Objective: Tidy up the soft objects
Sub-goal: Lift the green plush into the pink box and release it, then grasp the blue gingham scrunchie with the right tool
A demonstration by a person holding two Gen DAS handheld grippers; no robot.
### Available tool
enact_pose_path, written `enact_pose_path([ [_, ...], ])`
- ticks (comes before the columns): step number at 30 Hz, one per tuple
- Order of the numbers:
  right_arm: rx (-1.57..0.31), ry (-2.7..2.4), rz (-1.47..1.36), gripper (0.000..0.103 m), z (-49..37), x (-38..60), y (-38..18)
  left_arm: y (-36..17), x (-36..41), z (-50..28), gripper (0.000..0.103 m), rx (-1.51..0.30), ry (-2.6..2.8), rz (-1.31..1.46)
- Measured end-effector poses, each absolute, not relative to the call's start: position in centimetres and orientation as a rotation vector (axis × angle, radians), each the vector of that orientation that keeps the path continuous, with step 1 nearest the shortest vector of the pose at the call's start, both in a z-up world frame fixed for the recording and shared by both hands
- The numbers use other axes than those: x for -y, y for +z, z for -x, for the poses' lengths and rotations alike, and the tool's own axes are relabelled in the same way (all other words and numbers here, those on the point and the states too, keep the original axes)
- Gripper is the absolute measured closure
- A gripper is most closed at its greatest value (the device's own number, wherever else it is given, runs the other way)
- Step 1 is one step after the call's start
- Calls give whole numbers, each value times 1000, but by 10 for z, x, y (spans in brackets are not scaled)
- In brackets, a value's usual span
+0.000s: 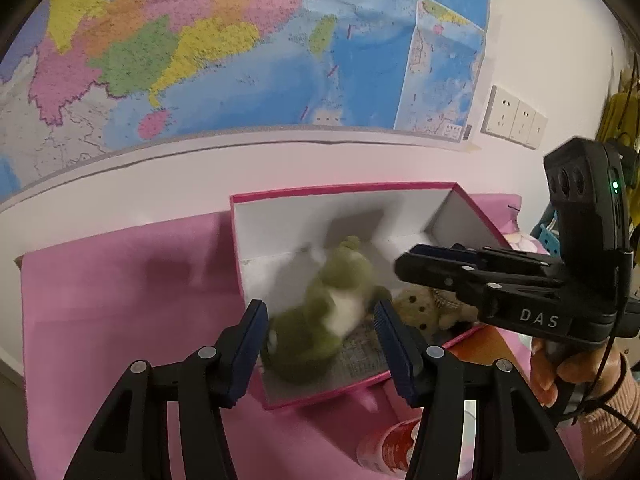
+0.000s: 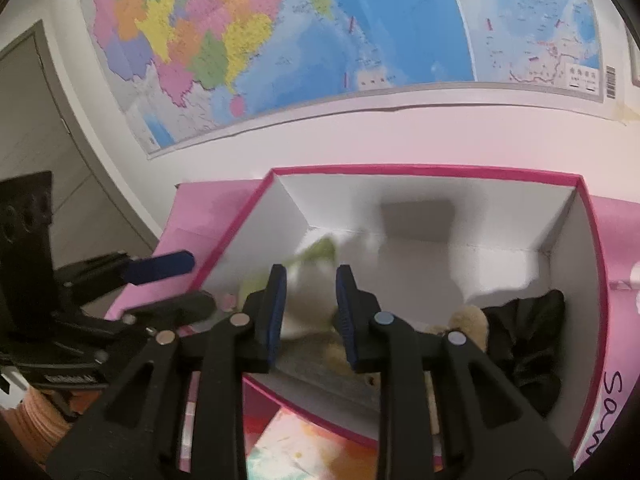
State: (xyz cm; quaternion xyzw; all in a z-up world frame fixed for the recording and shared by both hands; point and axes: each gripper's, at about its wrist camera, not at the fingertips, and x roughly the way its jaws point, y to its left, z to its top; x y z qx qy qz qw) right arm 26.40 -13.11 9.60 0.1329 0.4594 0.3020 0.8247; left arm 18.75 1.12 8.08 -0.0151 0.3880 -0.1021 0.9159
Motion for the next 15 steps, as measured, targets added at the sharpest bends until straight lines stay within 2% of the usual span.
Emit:
enact_pose_path([
  [9, -950, 658, -292, 75, -227, 158, 114, 95, -26, -154, 46, -744, -210, 73],
  [12, -941, 673, -305, 70, -212, 167, 121, 98, -30, -134, 46, -734, -227, 84],
  [15, -941, 693, -313, 69, -195, 175, 126, 97, -31, -115, 46, -735, -250, 83],
])
